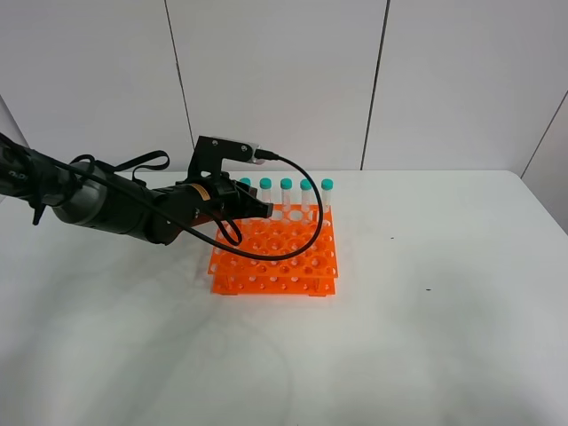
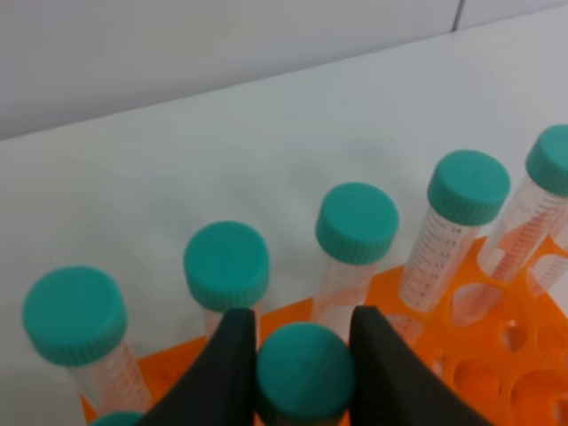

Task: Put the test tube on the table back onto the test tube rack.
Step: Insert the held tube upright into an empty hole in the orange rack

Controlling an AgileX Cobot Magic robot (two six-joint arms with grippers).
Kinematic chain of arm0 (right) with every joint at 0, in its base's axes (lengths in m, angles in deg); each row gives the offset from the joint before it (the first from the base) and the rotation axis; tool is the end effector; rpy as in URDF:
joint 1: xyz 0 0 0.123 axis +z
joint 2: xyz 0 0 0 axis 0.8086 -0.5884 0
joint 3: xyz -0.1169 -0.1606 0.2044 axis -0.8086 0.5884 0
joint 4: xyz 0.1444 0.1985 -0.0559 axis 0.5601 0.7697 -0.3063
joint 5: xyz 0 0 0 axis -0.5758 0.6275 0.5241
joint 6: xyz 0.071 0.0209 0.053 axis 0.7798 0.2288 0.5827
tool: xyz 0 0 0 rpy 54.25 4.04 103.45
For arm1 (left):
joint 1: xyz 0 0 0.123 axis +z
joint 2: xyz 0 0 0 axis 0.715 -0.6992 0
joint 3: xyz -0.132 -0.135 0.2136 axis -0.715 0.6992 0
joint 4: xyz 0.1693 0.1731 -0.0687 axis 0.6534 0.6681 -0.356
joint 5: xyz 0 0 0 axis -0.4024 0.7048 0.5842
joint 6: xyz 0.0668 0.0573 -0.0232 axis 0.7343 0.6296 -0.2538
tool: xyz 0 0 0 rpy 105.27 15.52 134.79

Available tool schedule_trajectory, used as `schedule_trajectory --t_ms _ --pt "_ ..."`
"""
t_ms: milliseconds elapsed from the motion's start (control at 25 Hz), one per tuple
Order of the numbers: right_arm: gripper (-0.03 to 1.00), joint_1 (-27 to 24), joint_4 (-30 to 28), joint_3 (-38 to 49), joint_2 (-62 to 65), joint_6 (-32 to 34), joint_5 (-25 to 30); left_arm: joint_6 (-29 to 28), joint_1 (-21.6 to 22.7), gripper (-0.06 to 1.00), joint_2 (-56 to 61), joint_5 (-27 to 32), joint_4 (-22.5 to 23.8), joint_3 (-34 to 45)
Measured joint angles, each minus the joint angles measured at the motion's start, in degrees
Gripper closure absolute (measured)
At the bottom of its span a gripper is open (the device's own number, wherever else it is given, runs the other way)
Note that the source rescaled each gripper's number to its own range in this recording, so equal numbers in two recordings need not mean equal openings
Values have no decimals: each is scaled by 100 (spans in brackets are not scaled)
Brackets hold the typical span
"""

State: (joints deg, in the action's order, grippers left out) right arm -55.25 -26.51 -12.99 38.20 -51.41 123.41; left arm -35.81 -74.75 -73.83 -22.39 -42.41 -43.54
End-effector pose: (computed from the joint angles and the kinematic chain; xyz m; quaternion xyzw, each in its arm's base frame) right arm -0.0033 0.0095 0.2778 -0.0401 0.8447 0.0238 0.5333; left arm 0.3613 -0.1979 0.1497 0.1825 0.8037 -0.1400 0.5488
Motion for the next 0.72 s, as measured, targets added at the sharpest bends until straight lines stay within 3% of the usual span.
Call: schedule_trajectory --t_ms 160,720 --pt "-3 0 0 0 0 0 0 -299 11 94 0 93 -7 6" --pt "-3 0 0 0 0 0 0 -325 11 94 -37 104 -2 6"
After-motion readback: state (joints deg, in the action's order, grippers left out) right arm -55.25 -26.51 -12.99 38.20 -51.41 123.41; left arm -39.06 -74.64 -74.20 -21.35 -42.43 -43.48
